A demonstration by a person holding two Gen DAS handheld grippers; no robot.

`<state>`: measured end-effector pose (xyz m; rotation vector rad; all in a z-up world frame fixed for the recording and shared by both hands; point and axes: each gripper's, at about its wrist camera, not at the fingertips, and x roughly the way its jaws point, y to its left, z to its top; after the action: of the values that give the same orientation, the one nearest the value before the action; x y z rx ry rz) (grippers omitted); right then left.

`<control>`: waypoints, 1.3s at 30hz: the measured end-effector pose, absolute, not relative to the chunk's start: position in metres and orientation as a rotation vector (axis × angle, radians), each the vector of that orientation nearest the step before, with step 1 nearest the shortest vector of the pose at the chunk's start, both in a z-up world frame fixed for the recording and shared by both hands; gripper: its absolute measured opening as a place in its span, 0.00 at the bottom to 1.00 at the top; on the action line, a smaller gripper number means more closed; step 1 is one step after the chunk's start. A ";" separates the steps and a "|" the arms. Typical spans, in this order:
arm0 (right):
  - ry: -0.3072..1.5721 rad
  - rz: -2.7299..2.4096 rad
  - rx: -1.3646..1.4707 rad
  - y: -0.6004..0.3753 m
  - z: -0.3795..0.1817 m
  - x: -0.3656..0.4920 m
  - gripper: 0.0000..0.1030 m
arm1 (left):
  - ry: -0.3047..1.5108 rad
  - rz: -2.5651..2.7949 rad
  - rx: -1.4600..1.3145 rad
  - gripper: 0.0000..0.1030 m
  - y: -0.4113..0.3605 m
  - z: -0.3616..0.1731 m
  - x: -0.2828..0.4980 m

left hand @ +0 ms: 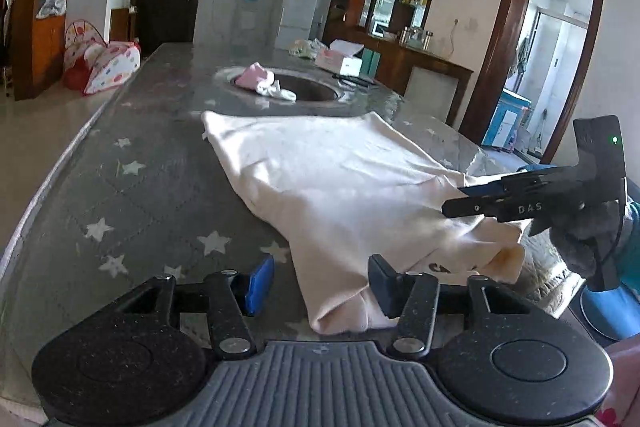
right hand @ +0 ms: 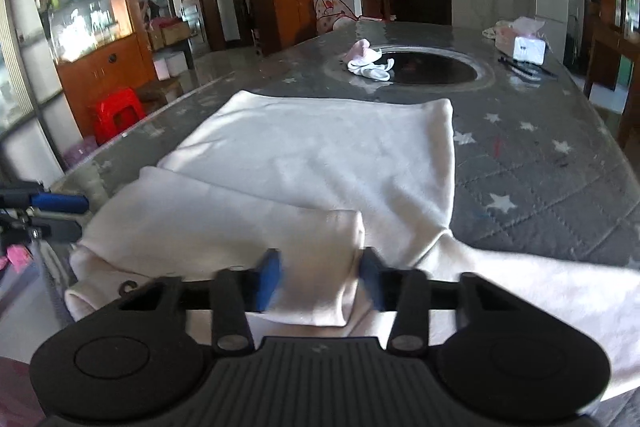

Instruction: Fold clothes

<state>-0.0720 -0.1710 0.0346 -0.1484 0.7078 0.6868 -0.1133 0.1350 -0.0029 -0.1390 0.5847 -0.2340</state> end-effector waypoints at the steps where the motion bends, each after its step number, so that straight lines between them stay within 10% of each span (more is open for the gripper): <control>1: 0.707 0.677 -0.160 -0.170 0.035 -0.072 0.26 | 0.569 -0.229 -0.137 0.51 0.135 0.000 -0.111; 15: 0.615 0.706 -0.215 -0.163 0.045 -0.087 0.25 | 0.634 -0.289 -0.225 0.41 0.125 -0.011 -0.044; 19: 0.644 0.734 -0.233 -0.158 0.037 -0.089 0.25 | 0.658 -0.261 -0.247 0.20 0.133 -0.012 -0.043; 39: 0.623 0.716 -0.154 -0.178 0.046 -0.092 0.31 | 0.634 -0.197 -0.250 0.45 0.141 -0.005 -0.019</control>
<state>-0.0916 -0.1777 0.0464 -0.1544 0.6231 0.7160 -0.0195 0.1406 -0.0047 -0.2501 0.6342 -0.1971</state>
